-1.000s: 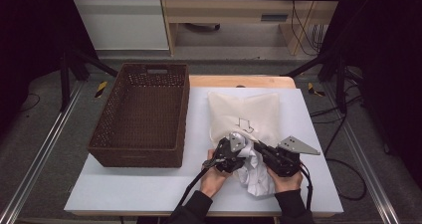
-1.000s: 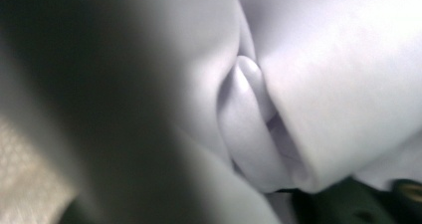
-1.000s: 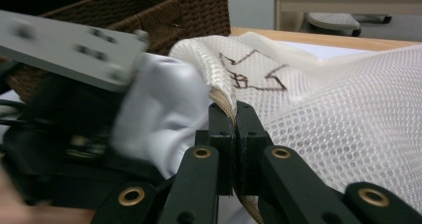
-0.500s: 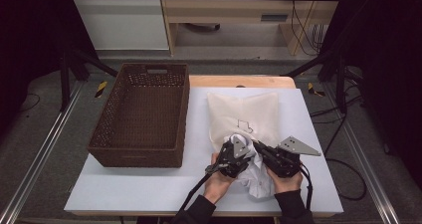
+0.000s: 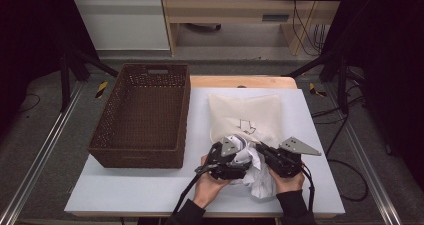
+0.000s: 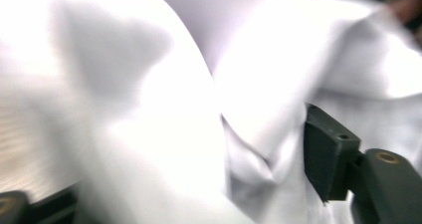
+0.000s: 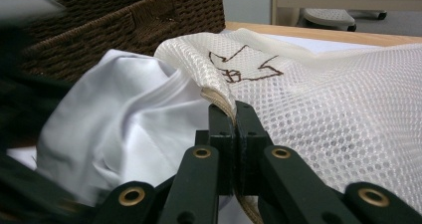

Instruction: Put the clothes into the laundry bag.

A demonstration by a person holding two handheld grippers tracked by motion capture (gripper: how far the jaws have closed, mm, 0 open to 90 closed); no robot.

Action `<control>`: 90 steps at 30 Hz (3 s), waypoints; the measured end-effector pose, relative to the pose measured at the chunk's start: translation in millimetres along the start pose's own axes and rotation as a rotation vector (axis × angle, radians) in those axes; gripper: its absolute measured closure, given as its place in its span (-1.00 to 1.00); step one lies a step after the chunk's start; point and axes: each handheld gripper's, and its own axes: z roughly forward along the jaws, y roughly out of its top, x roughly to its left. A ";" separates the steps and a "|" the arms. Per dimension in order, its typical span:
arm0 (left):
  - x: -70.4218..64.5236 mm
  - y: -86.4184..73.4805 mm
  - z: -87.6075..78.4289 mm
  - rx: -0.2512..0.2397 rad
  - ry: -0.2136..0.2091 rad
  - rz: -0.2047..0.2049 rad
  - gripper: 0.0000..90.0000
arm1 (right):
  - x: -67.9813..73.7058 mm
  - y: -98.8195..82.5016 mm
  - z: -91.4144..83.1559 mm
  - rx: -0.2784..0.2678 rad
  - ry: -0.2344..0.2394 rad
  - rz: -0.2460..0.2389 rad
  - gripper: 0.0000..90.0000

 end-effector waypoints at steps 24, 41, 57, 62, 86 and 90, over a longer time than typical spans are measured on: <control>24.6 -49.0 -38.1 -0.054 0.027 -0.090 0.30 | 1.0 -1.9 2.2 0.011 -0.005 -0.010 0.96; -24.2 -1.9 9.2 -0.101 -0.039 0.027 0.88 | 3.4 5.2 -5.8 -0.019 0.006 -0.006 0.97; -7.3 -3.8 54.0 -0.066 0.012 -0.038 0.52 | 8.3 2.9 -5.4 -0.021 0.022 -0.019 0.96; -4.6 -14.4 0.3 -0.098 0.001 -0.042 -0.11 | 7.7 1.5 -5.1 -0.024 0.018 -0.026 0.96; 28.9 -27.8 -1.3 -0.035 0.169 -0.006 0.87 | 6.4 4.0 -5.8 -0.027 0.010 -0.030 0.96; 25.5 -29.8 -19.3 -0.012 0.174 0.009 0.90 | 4.8 4.5 -7.7 -0.034 0.005 -0.025 0.96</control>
